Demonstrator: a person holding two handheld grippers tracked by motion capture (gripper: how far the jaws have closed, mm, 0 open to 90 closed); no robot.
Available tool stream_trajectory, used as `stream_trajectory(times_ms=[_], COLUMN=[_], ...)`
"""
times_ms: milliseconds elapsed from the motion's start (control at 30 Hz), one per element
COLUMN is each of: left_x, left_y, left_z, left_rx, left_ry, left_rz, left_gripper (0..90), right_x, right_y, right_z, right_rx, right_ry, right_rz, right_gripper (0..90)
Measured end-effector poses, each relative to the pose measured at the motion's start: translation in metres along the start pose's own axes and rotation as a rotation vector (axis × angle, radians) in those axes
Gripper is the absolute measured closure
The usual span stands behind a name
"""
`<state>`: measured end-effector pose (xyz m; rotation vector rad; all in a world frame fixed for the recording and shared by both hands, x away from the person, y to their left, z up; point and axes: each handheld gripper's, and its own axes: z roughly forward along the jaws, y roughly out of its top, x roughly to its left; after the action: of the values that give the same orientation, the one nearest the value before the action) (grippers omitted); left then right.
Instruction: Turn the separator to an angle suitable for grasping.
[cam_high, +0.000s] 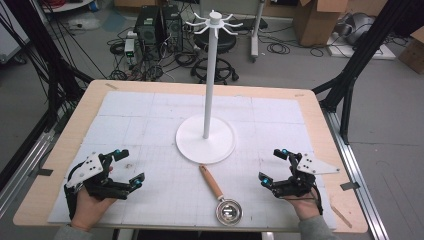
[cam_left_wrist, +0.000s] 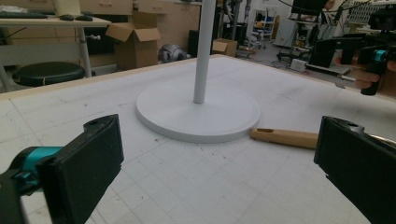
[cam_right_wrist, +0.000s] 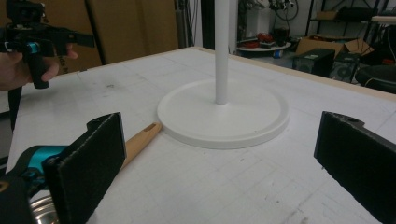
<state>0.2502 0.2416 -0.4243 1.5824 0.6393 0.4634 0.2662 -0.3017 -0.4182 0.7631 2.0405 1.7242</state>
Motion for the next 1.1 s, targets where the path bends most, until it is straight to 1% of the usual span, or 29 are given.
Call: stream_trajectory(times_ms=[33,100,167,233,267,300,333,367,400,433,467,500,533,567,667,700,733,800,867,900,933,967,1000,1100], left_x=[0.000,0.000,0.000,0.000,0.000,0.000,0.000,0.000,0.000,0.000,0.001,0.000,0.000,0.000,0.000,0.000,0.000,0.001,0.001,0.002,0.002,0.002,0.002,0.003], left_y=[0.000,0.000,0.000,0.000,0.000,0.000,0.000,-0.001,-0.001,-0.001,-0.001,-0.001,-0.001,-0.002,-0.002,-0.002,-0.002,-0.002,-0.002,-0.003,-0.003,-0.003,-0.003,-0.004], left_z=[0.000,0.000,0.000,0.000,0.000,0.000,0.000,0.000,0.001,0.001,0.001,0.001,0.001,0.001,0.002,0.001,0.001,0.000,-0.001,-0.002,-0.004,-0.005,-0.006,-0.008], left_rx=[0.000,0.001,0.002,0.003,0.006,0.007,0.008,0.010,0.011,0.013,0.015,0.015,0.018,0.028,0.029,0.030,0.029,0.029,0.028,0.029,0.029,0.027,0.024,0.026], left_ry=[0.000,0.001,0.004,0.004,0.005,0.005,0.005,0.005,0.007,0.007,0.007,0.005,0.002,0.000,0.001,0.001,0.003,0.006,0.006,0.011,0.014,0.019,0.023,0.032], left_rz=[0.000,-0.001,0.000,0.000,0.000,-0.002,-0.004,-0.003,-0.002,-0.002,0.000,-0.005,-0.007,-0.009,-0.008,-0.007,-0.007,-0.006,-0.011,-0.010,-0.012,-0.012,-0.018,-0.016], left_gripper=[1.8,1.8,1.8,1.8,1.8,1.8,1.8,1.8,1.8,1.8,1.8,1.8,1.8,1.8,1.8,1.8,1.8,1.8,1.8,1.8,1.8,1.8,1.8,1.8], right_x=[0.000,0.000,0.000,0.001,0.002,0.002,0.005,0.006,0.006,0.007,0.009,0.009,0.012,0.013,0.017,0.018,0.020,0.023,0.025,0.026,0.026,0.027,0.027,0.027], right_y=[0.000,0.000,0.000,0.001,0.001,0.001,0.002,0.002,0.002,0.002,0.002,0.002,0.001,0.000,0.001,0.002,0.002,0.002,0.002,0.002,0.002,0.002,0.002,0.002], right_z=[0.000,0.002,0.001,0.001,0.001,0.001,0.000,0.001,0.001,0.001,0.004,0.004,0.008,0.009,0.014,0.016,0.018,0.023,0.028,0.030,0.030,0.035,0.037,0.042], right_rx=[-0.001,0.002,0.004,0.002,-0.002,-0.002,-0.006,-0.008,-0.008,-0.007,0.020,0.020,0.058,0.075,0.093,0.096,0.097,0.117,0.147,0.156,0.156,0.168,0.171,0.187], right_ry=[-0.001,0.011,0.021,0.027,0.041,0.041,0.055,0.068,0.068,0.072,0.092,0.092,0.125,0.127,0.145,0.149,0.158,0.155,0.171,0.168,0.168,0.177,0.179,0.180], right_rz=[0.010,0.020,0.021,0.020,0.013,0.013,0.014,0.011,0.011,-0.005,-0.021,-0.021,-0.018,-0.031,-0.063,-0.073,-0.072,-0.077,-0.080,-0.085,-0.085,-0.075,-0.075,-0.070], right_gripper=[1.3,1.6,7.4,9.2,18.7,18.7,29.1,35.6,35.6,41.3,50.2,50.2,59.1,64.4,78.0,80.5,83.3,84.8,88.6,89.7,89.7,89.8,89.9,89.9])
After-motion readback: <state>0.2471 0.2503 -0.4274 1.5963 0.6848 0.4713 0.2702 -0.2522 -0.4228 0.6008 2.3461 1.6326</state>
